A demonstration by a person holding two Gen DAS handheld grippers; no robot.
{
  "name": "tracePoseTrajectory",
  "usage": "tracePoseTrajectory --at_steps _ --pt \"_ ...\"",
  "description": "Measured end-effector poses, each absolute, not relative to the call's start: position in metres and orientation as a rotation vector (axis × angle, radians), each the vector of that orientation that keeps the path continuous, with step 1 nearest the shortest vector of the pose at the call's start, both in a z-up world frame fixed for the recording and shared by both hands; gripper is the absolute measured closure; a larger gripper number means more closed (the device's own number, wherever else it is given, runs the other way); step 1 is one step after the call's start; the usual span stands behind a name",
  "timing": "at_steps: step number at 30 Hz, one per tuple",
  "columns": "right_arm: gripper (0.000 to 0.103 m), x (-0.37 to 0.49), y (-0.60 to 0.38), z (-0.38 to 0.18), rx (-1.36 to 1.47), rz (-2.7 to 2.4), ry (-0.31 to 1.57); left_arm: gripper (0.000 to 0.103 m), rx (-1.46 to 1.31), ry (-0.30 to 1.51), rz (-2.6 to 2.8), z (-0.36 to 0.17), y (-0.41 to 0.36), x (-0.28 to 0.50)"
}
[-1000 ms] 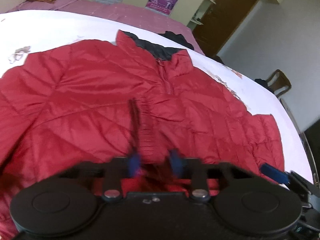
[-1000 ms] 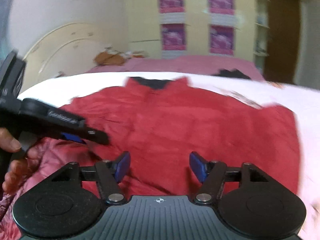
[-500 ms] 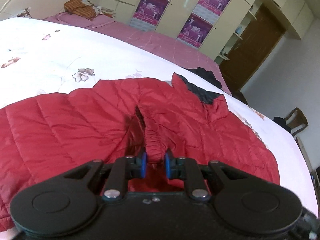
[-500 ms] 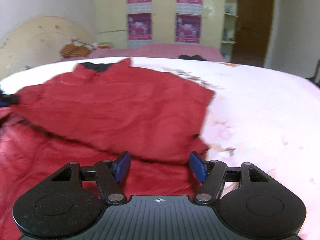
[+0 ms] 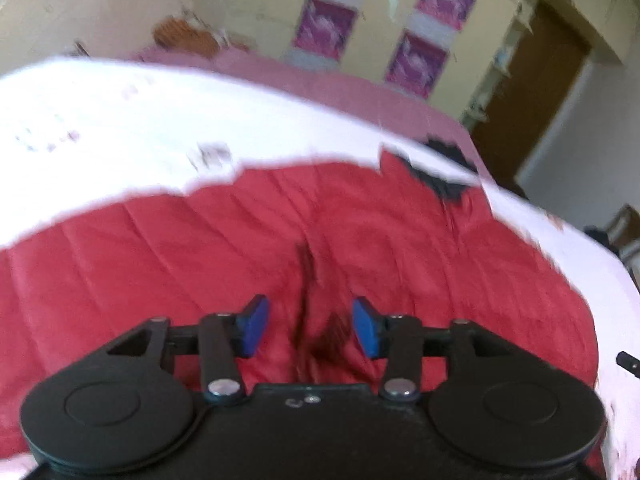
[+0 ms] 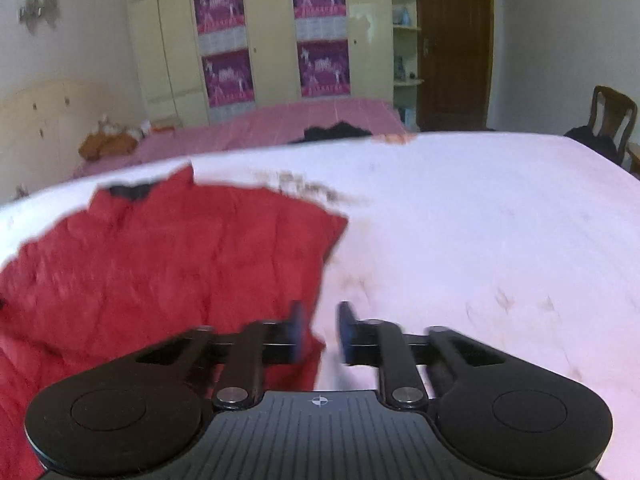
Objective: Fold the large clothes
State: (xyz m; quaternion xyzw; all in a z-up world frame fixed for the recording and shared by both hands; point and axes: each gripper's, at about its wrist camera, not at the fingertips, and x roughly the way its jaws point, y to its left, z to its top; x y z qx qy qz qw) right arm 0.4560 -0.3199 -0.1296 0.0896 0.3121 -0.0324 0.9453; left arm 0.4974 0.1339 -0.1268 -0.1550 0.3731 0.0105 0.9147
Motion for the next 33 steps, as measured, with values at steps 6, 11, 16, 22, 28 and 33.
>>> tracePoseTrajectory --at_steps 6,11,16,22,28,33 --pt "0.093 0.526 -0.302 -0.127 0.129 0.045 0.650 0.058 -0.210 0.792 -0.109 -0.126 0.094 0.541" --pt "0.094 0.573 -0.309 -0.172 0.038 -0.022 0.758 0.057 -0.102 0.830 -0.127 -0.155 0.071 0.571" --pt "0.101 0.582 -0.326 -0.180 0.097 -0.065 0.755 0.057 -0.088 0.820 -0.123 -0.166 0.073 0.566" --pt "0.100 0.546 -0.316 -0.147 0.124 -0.051 0.710 0.057 -0.133 0.787 -0.155 -0.142 0.072 0.545" --pt "0.100 0.524 -0.304 -0.171 0.077 -0.069 0.811 0.054 -0.120 0.837 -0.156 -0.167 0.063 0.532" --pt "0.100 0.516 -0.302 -0.157 0.120 -0.121 0.811 0.055 -0.095 0.833 -0.119 -0.158 0.054 0.528"
